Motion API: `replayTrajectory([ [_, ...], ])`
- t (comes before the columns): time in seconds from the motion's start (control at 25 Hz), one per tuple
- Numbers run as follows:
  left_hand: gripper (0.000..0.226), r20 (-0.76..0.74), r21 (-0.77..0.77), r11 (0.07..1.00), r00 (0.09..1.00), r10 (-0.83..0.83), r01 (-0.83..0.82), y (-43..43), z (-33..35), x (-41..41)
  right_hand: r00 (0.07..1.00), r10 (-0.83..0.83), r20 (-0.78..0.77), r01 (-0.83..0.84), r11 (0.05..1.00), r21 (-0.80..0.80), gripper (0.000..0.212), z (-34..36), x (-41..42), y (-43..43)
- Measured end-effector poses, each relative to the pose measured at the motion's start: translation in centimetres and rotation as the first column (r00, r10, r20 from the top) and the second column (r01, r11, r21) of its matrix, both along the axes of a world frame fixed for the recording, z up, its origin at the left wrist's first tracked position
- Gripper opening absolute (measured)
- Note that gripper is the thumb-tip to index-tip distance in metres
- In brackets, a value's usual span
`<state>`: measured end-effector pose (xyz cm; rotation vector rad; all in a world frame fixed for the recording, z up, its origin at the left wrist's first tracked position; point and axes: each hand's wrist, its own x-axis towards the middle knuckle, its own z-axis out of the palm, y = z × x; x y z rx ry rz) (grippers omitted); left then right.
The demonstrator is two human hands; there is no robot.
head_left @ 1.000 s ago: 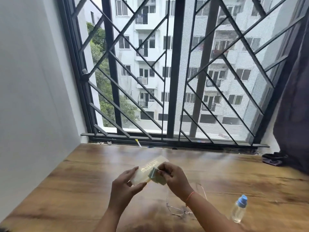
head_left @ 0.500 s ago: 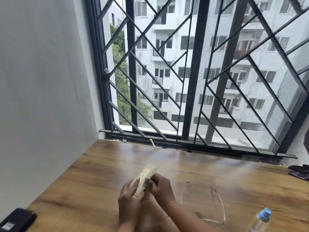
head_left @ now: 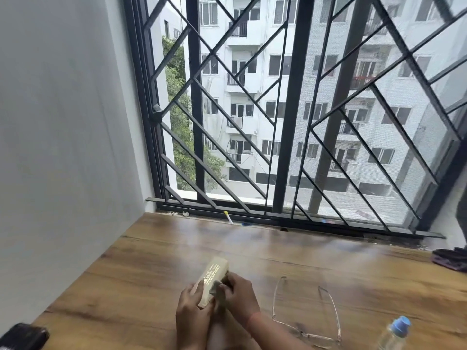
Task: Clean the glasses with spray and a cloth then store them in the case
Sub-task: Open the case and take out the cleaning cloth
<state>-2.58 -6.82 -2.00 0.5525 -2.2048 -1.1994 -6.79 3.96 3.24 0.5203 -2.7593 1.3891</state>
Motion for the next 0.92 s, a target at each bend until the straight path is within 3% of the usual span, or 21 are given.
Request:
replayTrajectory([
  [0.2, 0.053, 0.076, -0.087, 0.995, 0.996, -0.045, 0.052, 0.0, 0.2, -0.2, 0.998, -0.061, -0.004, 0.061, 0.998, -0.027, 0.018, 0.7, -0.7, 1.1],
  [0.4, 0.062, 0.191, -0.099, 0.99, 0.979, -0.077, 0.098, 0.2, 1.4, 0.3, 0.989, -0.141, 0.045, 0.146, 0.979, -0.142, 0.022, 1.4, -0.8, 2.5],
  [0.56, 0.06, 0.091, -0.216, 0.974, 0.995, -0.048, 0.067, 1.1, 2.6, -0.1, 0.962, -0.173, 0.212, 0.228, 0.936, -0.267, 0.027, 1.3, -1.2, 2.8],
  [0.64, 0.042, 0.009, -0.128, 0.985, 0.993, -0.117, 0.117, 2.6, 5.6, -0.3, 0.923, -0.157, 0.351, 0.314, 0.836, -0.45, 0.024, 1.7, -1.2, 2.8],
  [0.72, 0.014, -0.023, 0.07, 0.974, 0.976, -0.215, 0.216, 4.3, 8.4, -0.9, 0.888, -0.108, 0.447, 0.38, 0.718, -0.582, 0.018, 2.3, -1.2, 3.3],
  [0.76, 0.011, -0.038, 0.235, 0.936, 0.964, -0.262, 0.263, 5.0, 9.4, -1.3, 0.873, -0.077, 0.481, 0.408, 0.656, -0.635, 0.014, 2.6, -1.2, 3.7],
  [0.84, 0.017, -0.099, 0.567, 0.762, 0.944, -0.316, 0.314, 6.2, 10.6, -1.8, 0.851, -0.021, 0.524, 0.455, 0.526, -0.718, 0.009, 3.6, -1.1, 4.9],
  [0.88, 0.017, -0.122, 0.648, 0.69, 0.938, -0.325, 0.324, 6.6, 10.7, -2.0, 0.845, 0.001, 0.535, 0.472, 0.467, -0.747, 0.009, 4.1, -1.0, 5.9],
  [0.92, 0.015, -0.12, 0.656, 0.678, 0.933, -0.339, 0.331, 7.0, 10.8, -2.2, 0.843, 0.024, 0.538, 0.482, 0.411, -0.773, 0.009, 4.5, -0.9, 6.8],
])
